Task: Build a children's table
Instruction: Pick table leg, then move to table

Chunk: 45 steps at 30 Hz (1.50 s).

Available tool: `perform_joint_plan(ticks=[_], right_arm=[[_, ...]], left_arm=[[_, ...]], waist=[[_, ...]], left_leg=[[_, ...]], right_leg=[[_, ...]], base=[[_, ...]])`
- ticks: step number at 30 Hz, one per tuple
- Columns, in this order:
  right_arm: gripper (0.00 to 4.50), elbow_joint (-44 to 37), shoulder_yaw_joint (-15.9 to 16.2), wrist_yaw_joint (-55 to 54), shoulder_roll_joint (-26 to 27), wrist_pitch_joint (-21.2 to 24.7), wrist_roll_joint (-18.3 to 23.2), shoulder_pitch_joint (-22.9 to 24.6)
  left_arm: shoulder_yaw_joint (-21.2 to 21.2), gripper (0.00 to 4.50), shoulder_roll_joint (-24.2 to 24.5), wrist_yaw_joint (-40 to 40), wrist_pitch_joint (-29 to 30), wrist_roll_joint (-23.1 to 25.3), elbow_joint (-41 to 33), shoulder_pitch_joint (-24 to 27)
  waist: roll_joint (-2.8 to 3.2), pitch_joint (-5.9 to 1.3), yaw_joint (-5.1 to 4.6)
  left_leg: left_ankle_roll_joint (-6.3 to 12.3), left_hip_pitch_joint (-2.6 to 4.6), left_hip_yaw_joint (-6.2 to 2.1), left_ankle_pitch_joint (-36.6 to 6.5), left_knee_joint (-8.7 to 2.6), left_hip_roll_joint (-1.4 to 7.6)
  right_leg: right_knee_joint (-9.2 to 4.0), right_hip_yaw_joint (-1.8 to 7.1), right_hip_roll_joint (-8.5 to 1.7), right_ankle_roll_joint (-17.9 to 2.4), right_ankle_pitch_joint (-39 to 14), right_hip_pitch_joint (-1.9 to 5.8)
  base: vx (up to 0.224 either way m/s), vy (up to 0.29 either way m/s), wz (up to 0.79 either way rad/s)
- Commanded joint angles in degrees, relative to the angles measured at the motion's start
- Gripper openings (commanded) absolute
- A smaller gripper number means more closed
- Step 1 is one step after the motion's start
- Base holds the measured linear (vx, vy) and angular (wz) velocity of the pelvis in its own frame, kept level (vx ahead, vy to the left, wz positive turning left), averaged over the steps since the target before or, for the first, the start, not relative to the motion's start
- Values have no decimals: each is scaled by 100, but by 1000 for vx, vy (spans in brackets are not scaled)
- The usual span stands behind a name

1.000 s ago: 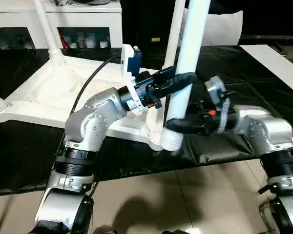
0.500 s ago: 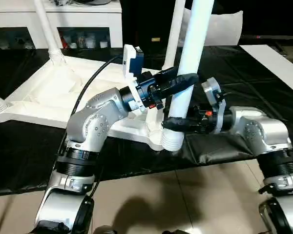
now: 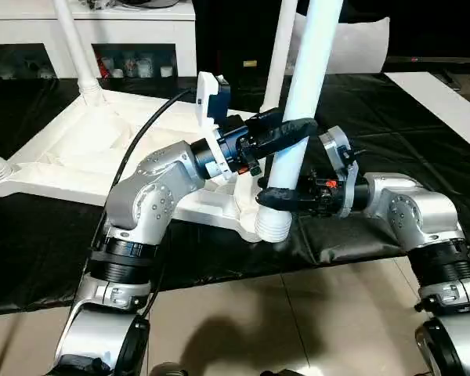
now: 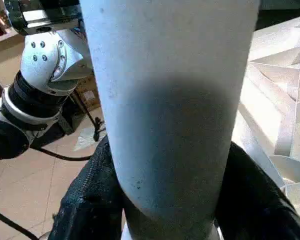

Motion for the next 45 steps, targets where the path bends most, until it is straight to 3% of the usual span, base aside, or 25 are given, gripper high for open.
perform_joint_plan(ticks=[1, 3, 4, 5, 7, 14, 15, 18, 21, 22, 25, 29, 31, 34, 38, 39, 41, 42, 43, 45], right_arm=[[193, 132, -78, -225, 26, -51, -58, -35], [192, 169, -94, -348, 70, -128, -111, -44], [191, 171, -95, -354, 72, -132, -114, -44], [190, 192, -110, -441, 109, -167, -139, -48], [189, 217, -149, -661, 225, -257, -188, -25], [189, 446, -209, -1129, 426, -438, -343, -11], [189, 477, -243, -1227, 474, -469, -368, 2], [189, 373, -328, -1369, 571, -397, -310, 97], [189, 238, -385, -1477, 608, -403, -275, 206], [189, 168, -443, -1520, 620, -380, -218, 255], [189, -30, -642, -1720, 680, -479, -104, 409], [189, -719, -724, -2168, 572, -101, -139, 815], [188, -1171, -765, -2314, 518, 115, -70, 1111], [187, -1911, -928, -2614, 532, 296, 61, 1655], [187, -2533, -1203, -3383, 718, 357, -15, 2110], [187, -2715, -1247, -3658, 761, 375, -121, 2240], [187, -3056, -1360, -4206, 872, 395, -369, 2480], [187, -3173, -1404, -4388, 915, 414, -444, 2557], [187, -3262, -1427, -4489, 929, 488, -475, 2620], [187, -3637, -1599, -5035, 1109, 674, -545, 2851]], left_arm=[[-141, 177, 3, 38, 228, -2, -204, -6], [-129, 177, 4, 5, 409, -139, -269, -5], [-129, 233, 4, 4, 417, -146, -273, -5], [-160, 247, 10, -75, 519, -249, -381, 13], [-408, 257, 49, -266, 654, -310, -703, 103], [-800, 310, -34, -333, 508, -31, -836, 237], [-884, 319, -62, -326, 486, 16, -894, 278], [-975, 319, -217, -170, 456, 77, -895, 339], [-791, 326, -413, 114, 388, 48, -761, 333], [-650, 326, -486, 257, 388, -1, -697, 315], [-234, 326, -601, 512, 262, -99, -538, 301], [239, 326, -512, 924, 57, 3, -601, 465], [371, 326, -417, 1118, 72, 53, -775, 652], [458, 326, -286, 1520, 167, 307, -1108, 1037], [550, 326, -58, 1992, 582, 488, -1378, 1459], [516, 326, 69, 2036, 714, 510, -1486, 1620], [507, 326, 189, 2206, 402, 825, -1666, 2021], [535, 326, 187, 2320, 265, 944, -1703, 2148], [561, 326, 175, 2441, 197, 1041, -1721, 2235], [641, 326, 150, 3126, -71, 1683, -1813, 2615]], waist=[[-39, -465, 7], [-37, -463, -4], [-36, -462, -3], [-26, -465, 3], [12, -464, 0], [-1, -459, -14], [50, -456, -5], [42, -451, -24], [60, -458, -6], [22, -465, -15], [8, -453, -5], [-19, -456, 2], [-60, -456, -2], [-38, -438, -34], [36, -413, -70], [126, -401, -97], [116, -387, -133], [132, -355, -169], [101, -352, -195], [65, -358, -237]], left_leg=[[301, -30, 38, -390, -358, 125], [292, -33, 36, -395, -359, 119], [287, -28, 38, -400, -358, 120], [280, -24, 34, -387, -359, 129], [239, -26, 21, -382, -370, 147], [218, -17, 32, -465, -379, 137], [204, -11, 23, -480, -384, 141], [176, -14, 28, -551, -384, 136], [169, -6, 24, -584, -386, 140], [181, -13, 27, -566, -387, 141], [199, -19, 33, -558, -385, 127], [173, -17, 36, -458, -387, 117], [210, -31, 34, -448, -387, 125], [202, -45, 39, -513, -394, 118], [83, 8, 28, -804, -413, 99], [47, 22, 20, -929, -427, 107], [33, 24, 6, -1022, -458, 106], [42, 62, 19, -1202, -466, 88], [34, 77, 21, -1321, -459, 76], [16, 90, 4, -1449, -466, 69]], right_leg=[[-405, 293, -307, -757, -1599, 497], [-416, 287, -307, -750, -1643, 499], [-416, 289, -307, -753, -1648, 494], [-407, 293, -316, -772, -1625, 495], [-381, 295, -323, -840, -1530, 488], [-411, 300, -311, -789, -1593, 495], [-415, 301, -319, -783, -1615, 489], [-435, 299, -308, -761, -1614, 498], [-440, 294, -307, -763, -1608, 499], [-440, 294, -301, -767, -1561, 506], [-459, 292, -311, -711, -1691, 504], [-463, 294, -289, -628, -1710, 500], [-453, 292, -286, -527, -1685, 520], [-509, 276, -285, -286, -2026, 501], [-606, 234, -246, 20, -2596, 426], [-655, 228, -249, 56, -2663, 414], [-685, 213, -233, 95, -2710, 423], [-745, 191, -210, 139, -2929, 399], [-766, 179, -204, 182, -3083, 395], [-819, 153, -215, 361, -3313, 400]], base=[[0, 0, 0], [0, 0, 0], [0, 0, 0], [0, 0, 0], [0, 0, 0], [0, 0, 0], [0, 0, 0], [0, 0, 0], [0, 0, 0], [0, 0, 0], [0, 0, 0], [0, 0, 0], [0, 0, 0], [0, 0, 0], [0, 0, 0], [0, 0, 0], [0, 0, 0], [0, 0, 0], [0, 0, 0], [0, 0, 0]])
